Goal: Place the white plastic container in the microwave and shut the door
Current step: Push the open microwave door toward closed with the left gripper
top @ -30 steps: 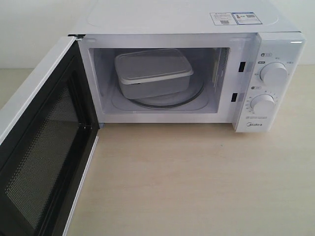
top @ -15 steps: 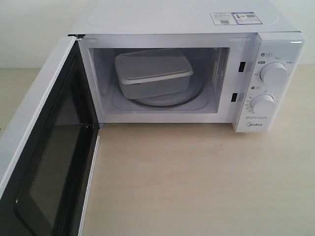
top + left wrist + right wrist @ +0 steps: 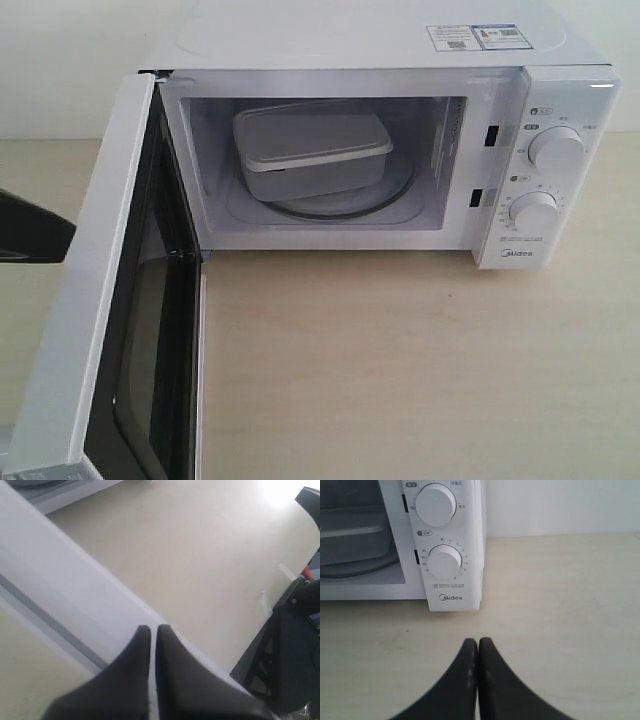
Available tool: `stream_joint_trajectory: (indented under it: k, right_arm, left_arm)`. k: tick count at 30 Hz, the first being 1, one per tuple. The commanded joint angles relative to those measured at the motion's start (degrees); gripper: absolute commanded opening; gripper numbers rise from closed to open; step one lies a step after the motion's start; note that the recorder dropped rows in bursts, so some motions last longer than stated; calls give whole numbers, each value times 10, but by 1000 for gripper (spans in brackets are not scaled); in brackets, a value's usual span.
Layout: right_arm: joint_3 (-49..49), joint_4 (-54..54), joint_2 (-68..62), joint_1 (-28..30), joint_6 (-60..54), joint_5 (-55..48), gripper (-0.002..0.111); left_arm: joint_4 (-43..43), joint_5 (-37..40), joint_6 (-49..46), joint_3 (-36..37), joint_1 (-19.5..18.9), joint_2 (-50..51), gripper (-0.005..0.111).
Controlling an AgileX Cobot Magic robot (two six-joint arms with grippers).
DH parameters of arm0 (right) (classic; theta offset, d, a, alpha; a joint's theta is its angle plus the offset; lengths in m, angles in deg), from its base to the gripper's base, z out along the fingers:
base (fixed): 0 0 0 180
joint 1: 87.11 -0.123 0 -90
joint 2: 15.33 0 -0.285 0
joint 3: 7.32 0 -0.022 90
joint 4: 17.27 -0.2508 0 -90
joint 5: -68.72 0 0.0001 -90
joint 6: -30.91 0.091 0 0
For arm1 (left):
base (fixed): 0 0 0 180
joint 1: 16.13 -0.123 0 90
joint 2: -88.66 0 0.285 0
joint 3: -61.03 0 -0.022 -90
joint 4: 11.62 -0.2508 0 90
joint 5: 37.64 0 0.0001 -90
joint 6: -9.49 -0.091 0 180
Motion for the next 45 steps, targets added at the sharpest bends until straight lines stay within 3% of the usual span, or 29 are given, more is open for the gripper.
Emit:
stream_joint_trajectory:
  k: [1,7,11,14,19,23,25,33,40,45]
  right_arm:
    - [0,1,3,1,-1,1,0]
    - [0,1,3,1,-1,1,0]
    - [0,1,3,1,-1,1,0]
    - [0,1,3,1,-1,1,0]
    - [0,1,3,1,-1,1,0]
    - [0,1,3,1,-1,1,0]
    - [0,1,3,1,-1,1,0]
    - [0,1,3,1,-1,1,0]
    - [0,1,3,1,-1,1,0]
    - [0,1,3,1,-1,1,0]
  left_arm:
    - [30,-38,-4,-1,36,11,4]
    - [34,-102,-12,-1,71,45,4]
    - [-6,-68,-21,-14,78,67,4]
    - [-144,-29,36,-72,78,47,4]
    - [-199,10,77,-181,78,-17,4]
    - [-437,76,165,-179,78,-16,4]
    - [-487,76,177,-154,78,4,4]
    - [-385,76,141,-78,78,62,4]
    - [-243,75,61,-57,78,74,4]
    - [-150,26,20,-57,92,75,4]
